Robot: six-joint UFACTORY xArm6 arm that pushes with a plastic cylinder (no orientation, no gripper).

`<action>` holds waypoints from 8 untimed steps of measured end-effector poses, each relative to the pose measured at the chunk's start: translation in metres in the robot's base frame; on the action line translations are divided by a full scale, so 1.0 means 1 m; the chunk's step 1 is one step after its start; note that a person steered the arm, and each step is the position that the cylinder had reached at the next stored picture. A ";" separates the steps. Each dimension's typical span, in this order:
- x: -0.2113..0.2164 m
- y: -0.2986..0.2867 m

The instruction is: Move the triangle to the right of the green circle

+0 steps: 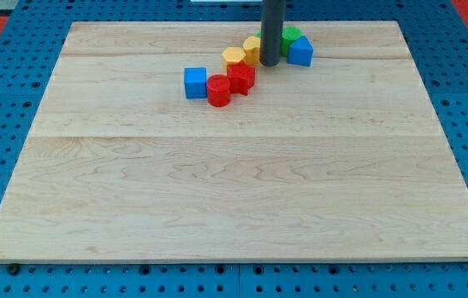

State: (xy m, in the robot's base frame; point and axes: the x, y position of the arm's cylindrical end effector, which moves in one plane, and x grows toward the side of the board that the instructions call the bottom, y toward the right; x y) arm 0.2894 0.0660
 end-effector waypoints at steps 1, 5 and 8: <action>-0.004 0.050; -0.016 0.067; 0.007 0.170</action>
